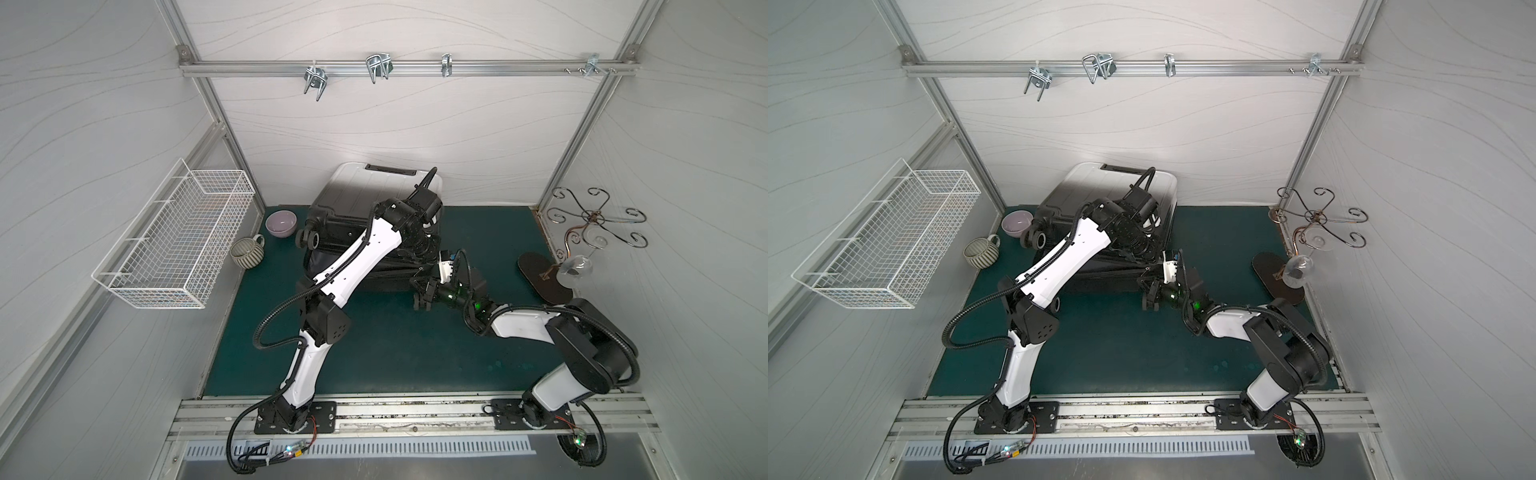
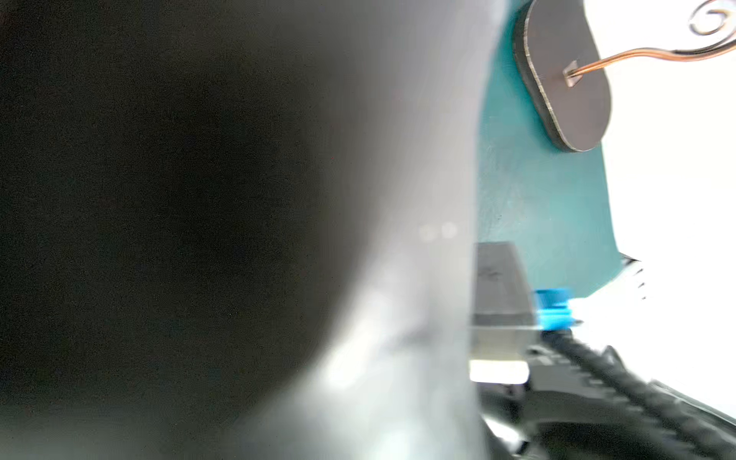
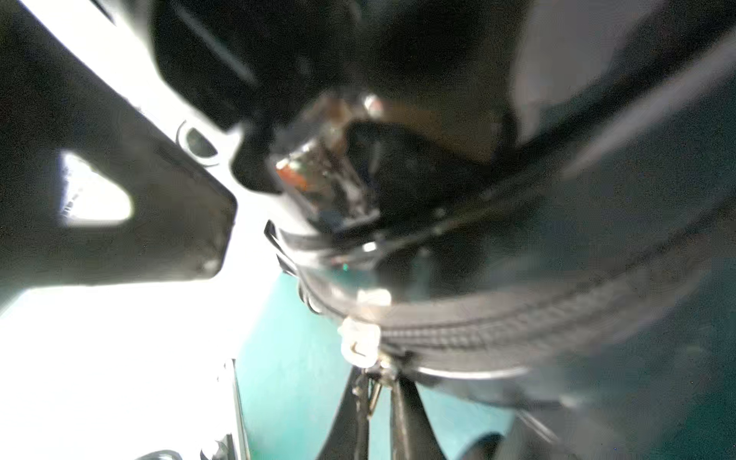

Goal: Close the suitcase zippers
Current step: Zip the zipper on the suitcase.

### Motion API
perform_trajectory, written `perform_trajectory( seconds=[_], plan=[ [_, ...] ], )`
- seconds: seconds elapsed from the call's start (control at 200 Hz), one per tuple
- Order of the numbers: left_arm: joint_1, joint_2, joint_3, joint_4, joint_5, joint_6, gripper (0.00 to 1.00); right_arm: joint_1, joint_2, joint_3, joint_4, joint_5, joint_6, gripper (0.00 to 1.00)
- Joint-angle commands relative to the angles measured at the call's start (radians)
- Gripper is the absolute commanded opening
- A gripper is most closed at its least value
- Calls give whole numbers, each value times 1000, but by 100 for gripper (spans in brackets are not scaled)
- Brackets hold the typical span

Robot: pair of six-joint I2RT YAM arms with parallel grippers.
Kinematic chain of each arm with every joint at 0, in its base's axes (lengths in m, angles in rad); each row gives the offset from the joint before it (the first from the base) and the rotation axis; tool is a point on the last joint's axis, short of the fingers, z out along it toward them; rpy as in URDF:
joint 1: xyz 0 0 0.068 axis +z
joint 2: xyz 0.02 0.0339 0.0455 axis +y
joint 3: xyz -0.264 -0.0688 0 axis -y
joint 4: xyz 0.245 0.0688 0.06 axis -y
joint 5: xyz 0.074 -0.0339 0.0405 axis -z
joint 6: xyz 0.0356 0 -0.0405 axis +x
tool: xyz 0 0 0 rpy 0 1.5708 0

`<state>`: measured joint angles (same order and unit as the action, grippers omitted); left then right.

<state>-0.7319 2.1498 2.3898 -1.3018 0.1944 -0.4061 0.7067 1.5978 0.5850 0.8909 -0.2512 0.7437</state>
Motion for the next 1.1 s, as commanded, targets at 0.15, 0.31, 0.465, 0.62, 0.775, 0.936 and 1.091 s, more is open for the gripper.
perform_trajectory(
  seconds=[0.15, 0.31, 0.465, 0.62, 0.775, 0.936, 1.091],
  plan=[
    [-9, -115, -35, 177, 125, 114, 76, 10, 75, -77, 285, 162, 171, 0],
    [39, -288, -200, 158, 92, 130, 97, 3, 27, -106, 234, 249, 205, 0],
    [194, -523, -402, 163, 14, 122, 98, -12, 4, -102, 196, 275, 206, 0],
    [535, -756, -795, 296, -57, 60, 99, -58, -23, -81, 137, 252, 197, 0],
    [664, -803, -960, 425, -11, 35, 99, -114, -29, -33, 57, 187, 167, 0],
    [657, -737, -993, 492, 106, 10, 99, -161, -17, 12, 0, 134, 136, 0],
    [568, -676, -1005, 468, 51, 7, 95, -194, -2, 21, 2, 107, 136, 0]
  ],
)
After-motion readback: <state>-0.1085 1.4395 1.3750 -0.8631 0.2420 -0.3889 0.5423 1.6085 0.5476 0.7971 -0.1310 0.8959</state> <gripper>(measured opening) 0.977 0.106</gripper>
